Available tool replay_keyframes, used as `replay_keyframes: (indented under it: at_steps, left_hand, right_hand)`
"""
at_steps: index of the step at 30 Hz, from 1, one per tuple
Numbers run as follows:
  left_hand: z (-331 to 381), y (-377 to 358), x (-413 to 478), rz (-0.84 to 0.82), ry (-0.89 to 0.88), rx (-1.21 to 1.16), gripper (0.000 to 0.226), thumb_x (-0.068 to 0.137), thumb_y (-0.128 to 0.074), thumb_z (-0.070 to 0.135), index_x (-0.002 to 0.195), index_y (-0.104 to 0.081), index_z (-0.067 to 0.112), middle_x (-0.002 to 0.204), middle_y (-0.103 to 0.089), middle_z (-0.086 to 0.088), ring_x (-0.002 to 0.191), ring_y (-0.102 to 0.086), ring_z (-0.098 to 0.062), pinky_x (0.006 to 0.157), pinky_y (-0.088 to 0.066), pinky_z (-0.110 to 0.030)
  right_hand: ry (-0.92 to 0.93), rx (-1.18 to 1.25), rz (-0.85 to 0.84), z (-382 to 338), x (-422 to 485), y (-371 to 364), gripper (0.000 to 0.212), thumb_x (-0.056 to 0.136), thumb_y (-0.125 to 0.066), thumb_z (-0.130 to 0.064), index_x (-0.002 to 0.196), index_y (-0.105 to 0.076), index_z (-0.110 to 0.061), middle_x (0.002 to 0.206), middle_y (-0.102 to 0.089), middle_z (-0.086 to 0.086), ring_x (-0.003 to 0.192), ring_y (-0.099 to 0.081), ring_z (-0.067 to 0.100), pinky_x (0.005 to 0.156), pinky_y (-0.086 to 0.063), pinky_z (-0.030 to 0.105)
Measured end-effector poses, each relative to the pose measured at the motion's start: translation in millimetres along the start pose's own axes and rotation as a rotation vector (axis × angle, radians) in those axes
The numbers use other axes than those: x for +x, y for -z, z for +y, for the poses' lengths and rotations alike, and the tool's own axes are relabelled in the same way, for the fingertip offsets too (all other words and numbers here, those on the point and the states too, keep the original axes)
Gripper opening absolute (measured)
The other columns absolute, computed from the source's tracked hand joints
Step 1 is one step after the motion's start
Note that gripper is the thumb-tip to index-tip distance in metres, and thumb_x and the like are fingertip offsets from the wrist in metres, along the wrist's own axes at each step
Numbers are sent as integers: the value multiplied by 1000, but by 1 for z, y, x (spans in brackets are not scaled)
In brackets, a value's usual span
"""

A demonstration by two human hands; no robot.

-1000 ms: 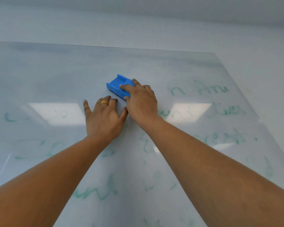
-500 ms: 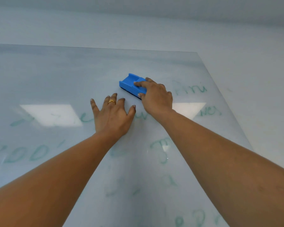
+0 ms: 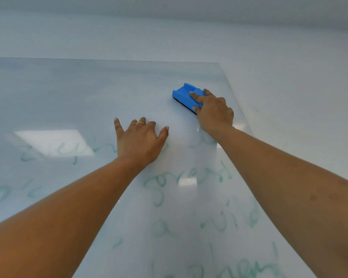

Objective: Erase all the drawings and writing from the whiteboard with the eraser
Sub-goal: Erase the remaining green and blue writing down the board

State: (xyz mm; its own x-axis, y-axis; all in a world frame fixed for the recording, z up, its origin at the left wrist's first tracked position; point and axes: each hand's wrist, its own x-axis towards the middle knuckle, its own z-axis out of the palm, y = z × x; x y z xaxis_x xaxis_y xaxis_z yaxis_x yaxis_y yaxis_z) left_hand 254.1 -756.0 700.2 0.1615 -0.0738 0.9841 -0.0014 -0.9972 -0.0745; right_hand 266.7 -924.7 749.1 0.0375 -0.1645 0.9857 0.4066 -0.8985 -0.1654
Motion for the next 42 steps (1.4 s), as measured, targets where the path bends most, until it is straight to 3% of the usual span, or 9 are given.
replay_keyframes:
  at_steps: [7, 13, 21, 29, 33, 42]
  left_hand:
    - [0, -1, 0, 37, -16, 22, 54, 97, -22, 49, 133, -47, 18, 147, -38, -5, 135, -34, -19, 113, 5, -51]
    - [-3, -5, 0, 54, -18, -13, 52, 96, -29, 46, 139, -41, 19, 152, -29, -5, 140, -26, -19, 113, 5, -51]
    - [-1, -8, -3, 44, 7, -45, 52, 96, -29, 43, 144, -34, 21, 155, -23, -3, 143, -19, -18, 112, 5, -53]
    - [-9, -4, -4, 2, -8, -67, 50, 97, -29, 40, 144, -32, 25, 155, -21, 2, 143, -18, -14, 112, 4, -53]
    - [-24, 7, -1, -48, -47, -90, 46, 97, -30, 37, 142, -36, 28, 154, -24, 9, 139, -27, -12, 113, 4, -51]
    - [-70, 18, -5, -101, -67, -36, 47, 98, -30, 35, 144, -33, 27, 155, -21, 10, 138, -28, -11, 114, 5, -46]
  right_hand:
    - [-204, -15, 52, 58, 4, 18, 43, 100, -38, -27, 140, -32, -42, 152, -23, -6, 125, -33, 28, 96, -32, 45]
    - [-310, 54, 94, 57, -7, 15, 43, 99, -40, -24, 138, -36, -41, 150, -27, -5, 123, -31, 27, 94, -29, 45]
    - [-96, 17, 64, 51, -39, 7, 42, 98, -41, -33, 137, -34, -46, 151, -24, -9, 122, -33, 25, 90, -32, 41]
    - [-270, 73, 144, 72, -59, 11, 41, 96, -46, -35, 136, -40, -43, 146, -29, -6, 116, -35, 25, 82, -30, 38]
    - [-366, 158, 156, 59, -62, 9, 40, 94, -49, -32, 134, -44, -40, 143, -31, -4, 118, -33, 26, 85, -32, 41]
    - [-269, 181, 111, -3, -74, -9, 41, 94, -48, -33, 135, -42, -41, 145, -28, -6, 120, -31, 24, 82, -31, 38]
